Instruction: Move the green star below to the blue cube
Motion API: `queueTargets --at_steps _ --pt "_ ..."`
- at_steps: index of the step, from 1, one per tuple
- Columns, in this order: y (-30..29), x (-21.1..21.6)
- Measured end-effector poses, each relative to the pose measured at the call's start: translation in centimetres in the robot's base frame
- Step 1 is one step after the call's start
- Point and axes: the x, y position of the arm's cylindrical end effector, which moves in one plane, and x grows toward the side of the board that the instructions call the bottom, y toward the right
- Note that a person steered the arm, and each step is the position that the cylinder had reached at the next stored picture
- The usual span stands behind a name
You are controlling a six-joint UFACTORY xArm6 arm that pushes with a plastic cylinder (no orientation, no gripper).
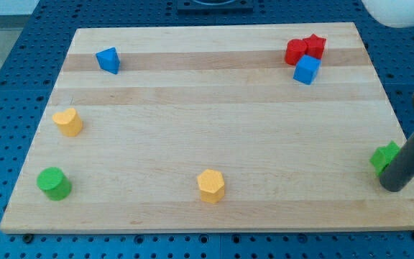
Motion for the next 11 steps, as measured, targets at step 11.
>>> queueTargets --at_steps 11 --pt "-2.8 -7.5"
